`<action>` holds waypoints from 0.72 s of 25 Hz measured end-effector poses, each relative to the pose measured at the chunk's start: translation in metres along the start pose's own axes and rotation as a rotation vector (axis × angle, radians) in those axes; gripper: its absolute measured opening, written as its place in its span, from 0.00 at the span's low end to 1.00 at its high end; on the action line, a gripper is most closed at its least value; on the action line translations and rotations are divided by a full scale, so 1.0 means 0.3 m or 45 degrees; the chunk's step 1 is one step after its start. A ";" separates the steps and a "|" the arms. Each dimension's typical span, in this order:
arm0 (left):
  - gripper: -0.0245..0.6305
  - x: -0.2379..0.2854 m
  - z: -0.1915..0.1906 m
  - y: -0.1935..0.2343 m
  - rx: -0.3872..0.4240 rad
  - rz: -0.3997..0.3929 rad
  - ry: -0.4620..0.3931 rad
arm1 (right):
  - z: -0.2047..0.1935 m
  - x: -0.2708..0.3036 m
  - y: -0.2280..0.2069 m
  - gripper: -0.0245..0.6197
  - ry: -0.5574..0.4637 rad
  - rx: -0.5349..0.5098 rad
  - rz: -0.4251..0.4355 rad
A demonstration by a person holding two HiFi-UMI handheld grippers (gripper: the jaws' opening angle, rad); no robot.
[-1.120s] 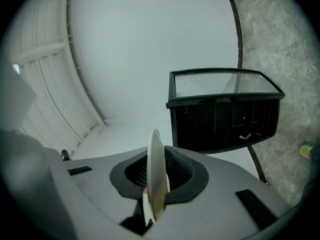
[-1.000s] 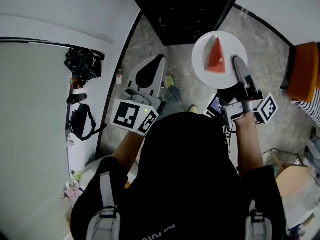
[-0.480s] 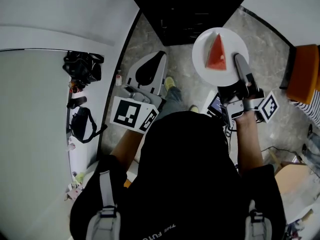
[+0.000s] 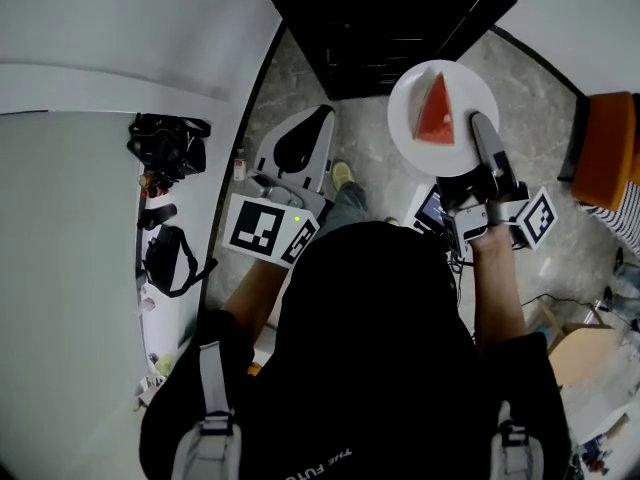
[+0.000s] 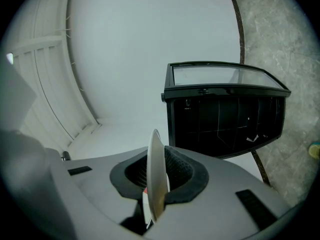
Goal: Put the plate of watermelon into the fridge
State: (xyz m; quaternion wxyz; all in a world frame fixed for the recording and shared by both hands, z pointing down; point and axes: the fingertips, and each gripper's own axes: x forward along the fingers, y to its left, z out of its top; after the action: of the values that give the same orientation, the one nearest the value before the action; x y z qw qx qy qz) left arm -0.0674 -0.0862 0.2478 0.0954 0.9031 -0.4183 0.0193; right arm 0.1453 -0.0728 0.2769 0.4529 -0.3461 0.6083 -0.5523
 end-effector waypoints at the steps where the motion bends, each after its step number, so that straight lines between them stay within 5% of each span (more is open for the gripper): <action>1: 0.06 0.000 0.006 0.002 0.003 -0.004 -0.001 | 0.000 0.001 0.003 0.11 -0.006 0.000 0.000; 8: 0.06 -0.012 0.078 0.016 0.021 -0.031 -0.026 | -0.018 0.026 0.065 0.11 -0.030 -0.017 0.033; 13: 0.06 0.030 0.009 0.254 -0.005 -0.037 -0.006 | -0.102 0.212 -0.064 0.11 -0.040 -0.008 -0.002; 18: 0.06 0.047 0.007 0.291 -0.011 -0.057 -0.010 | -0.113 0.245 -0.077 0.11 -0.051 -0.018 -0.006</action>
State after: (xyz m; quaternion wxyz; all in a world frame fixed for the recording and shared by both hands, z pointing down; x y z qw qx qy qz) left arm -0.1248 -0.1523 0.2610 0.0981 0.9119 -0.3984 0.0117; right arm 0.0860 -0.1320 0.2865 0.4612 -0.3619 0.6021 -0.5420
